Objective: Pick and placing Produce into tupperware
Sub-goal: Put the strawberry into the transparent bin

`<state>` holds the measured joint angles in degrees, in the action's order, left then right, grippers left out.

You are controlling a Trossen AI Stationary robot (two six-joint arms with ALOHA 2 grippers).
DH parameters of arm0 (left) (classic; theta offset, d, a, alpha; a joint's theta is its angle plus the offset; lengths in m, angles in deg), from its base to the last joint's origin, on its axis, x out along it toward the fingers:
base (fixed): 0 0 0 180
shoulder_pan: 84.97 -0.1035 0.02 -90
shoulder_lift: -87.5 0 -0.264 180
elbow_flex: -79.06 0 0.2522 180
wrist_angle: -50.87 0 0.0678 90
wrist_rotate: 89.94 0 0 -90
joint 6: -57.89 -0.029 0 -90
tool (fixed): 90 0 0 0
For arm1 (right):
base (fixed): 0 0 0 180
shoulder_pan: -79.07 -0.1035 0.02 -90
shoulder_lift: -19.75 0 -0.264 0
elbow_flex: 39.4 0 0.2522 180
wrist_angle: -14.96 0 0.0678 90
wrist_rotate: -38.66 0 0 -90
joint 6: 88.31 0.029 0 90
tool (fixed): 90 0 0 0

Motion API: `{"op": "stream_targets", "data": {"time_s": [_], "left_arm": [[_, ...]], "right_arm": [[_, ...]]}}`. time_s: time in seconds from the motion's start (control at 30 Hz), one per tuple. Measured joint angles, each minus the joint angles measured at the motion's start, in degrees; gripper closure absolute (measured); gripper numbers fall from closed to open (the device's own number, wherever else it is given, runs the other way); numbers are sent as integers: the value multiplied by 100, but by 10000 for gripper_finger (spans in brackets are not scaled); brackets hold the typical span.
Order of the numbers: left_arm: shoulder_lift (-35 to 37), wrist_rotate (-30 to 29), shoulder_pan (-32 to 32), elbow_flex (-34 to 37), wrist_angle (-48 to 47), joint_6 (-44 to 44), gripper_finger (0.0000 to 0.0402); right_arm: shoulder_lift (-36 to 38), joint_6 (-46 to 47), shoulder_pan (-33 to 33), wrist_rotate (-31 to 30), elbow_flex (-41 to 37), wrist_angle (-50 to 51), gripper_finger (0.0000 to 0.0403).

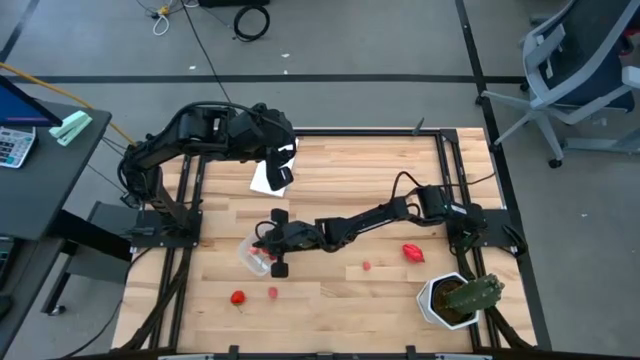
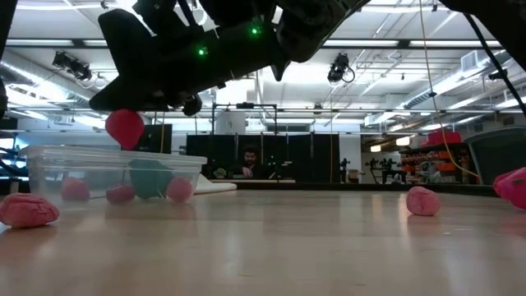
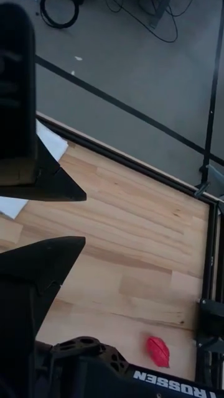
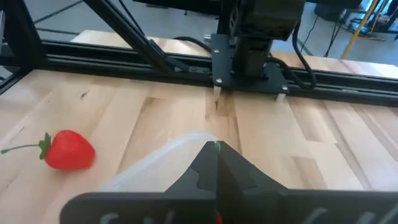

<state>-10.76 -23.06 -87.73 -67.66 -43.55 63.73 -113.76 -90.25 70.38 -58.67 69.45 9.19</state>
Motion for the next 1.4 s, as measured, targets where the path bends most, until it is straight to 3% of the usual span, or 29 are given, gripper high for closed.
{"op": "stream_targets", "data": {"time_s": [0.5, 0.97, 1.07, 1.23, 1.4], "left_arm": [[0, 0, 0, 0, -2, 264, 294], [0, 81, 0, 0, -396, 199, 294], [1, 499, 2, 31, -965, -377, 294], [167, 1256, 262, 574, -903, -673, 294], [251, 1384, 713, 1416, -932, -668, 294]], "right_arm": [[0, 236, 4, -20, 0, 763, 390], [116, 199, 26, -17, -2, 1412, 321], [476, 164, 5, -18, -4, 1958, 304], [1315, 233, -162, -9, 0, 3916, 290], [2352, 1010, -420, -78, 0, 5922, 291]]}}
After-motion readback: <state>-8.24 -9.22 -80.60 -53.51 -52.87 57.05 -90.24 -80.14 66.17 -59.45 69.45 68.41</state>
